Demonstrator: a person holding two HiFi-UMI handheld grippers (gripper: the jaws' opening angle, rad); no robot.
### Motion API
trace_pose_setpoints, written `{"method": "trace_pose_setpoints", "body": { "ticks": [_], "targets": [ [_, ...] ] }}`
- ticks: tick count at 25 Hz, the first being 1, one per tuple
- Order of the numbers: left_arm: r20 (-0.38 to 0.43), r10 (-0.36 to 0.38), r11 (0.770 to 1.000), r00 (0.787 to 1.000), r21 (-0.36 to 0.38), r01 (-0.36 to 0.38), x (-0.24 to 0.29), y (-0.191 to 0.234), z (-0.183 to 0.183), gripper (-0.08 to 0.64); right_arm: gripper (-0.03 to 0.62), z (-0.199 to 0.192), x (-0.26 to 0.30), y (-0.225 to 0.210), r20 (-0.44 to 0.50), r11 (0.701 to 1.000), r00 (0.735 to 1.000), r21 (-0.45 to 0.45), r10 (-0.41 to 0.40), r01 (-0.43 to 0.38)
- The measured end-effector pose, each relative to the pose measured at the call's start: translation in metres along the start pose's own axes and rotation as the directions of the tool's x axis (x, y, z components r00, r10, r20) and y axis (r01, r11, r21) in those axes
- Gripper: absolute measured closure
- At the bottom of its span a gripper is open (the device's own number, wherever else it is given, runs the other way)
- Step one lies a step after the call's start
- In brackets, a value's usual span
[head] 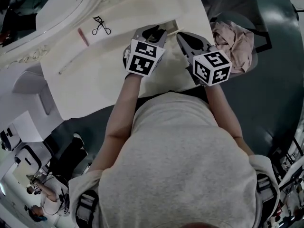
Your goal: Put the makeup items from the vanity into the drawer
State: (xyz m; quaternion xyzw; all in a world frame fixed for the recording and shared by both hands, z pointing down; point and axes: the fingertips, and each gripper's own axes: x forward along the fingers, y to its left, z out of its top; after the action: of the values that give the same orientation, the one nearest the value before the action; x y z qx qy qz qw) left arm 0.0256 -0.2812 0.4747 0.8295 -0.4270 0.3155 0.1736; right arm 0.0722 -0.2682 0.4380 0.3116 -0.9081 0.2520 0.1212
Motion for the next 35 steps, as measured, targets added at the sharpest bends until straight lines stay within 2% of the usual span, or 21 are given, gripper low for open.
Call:
{"method": "trace_pose_setpoints", "body": {
  "ticks": [7,17,29,35],
  "targets": [
    [0.007,0.028,1.0,1.0,-0.008,-0.028,0.002,0.001,-0.002,0.454,0.584,0.0,0.0,0.001,-0.001,1.0,1.0,-0.001,0.006,-0.006],
    [0.024,0.02,1.0,1.0,0.002,-0.02,0.0,-0.001,0.0,0.454,0.584,0.002,0.0,0.003,-0.005,1.0,1.0,-0.007,0.014,-0.014],
    [-0.014,0.042,0.999,0.999,0.004,-0.042,-0.011,0.004,-0.01,0.453,0.583,0.003,-0.001,0.003,-0.001,1.0,1.0,-0.016,0.018,-0.018],
    [-0.03,0.023,1.0,0.999,-0.015,-0.023,-0.018,0.011,-0.015,0.453,0.584,0.003,-0.001,0.004,-0.003,1.0,1.0,-0.015,0.016,-0.016]
  ]
}}
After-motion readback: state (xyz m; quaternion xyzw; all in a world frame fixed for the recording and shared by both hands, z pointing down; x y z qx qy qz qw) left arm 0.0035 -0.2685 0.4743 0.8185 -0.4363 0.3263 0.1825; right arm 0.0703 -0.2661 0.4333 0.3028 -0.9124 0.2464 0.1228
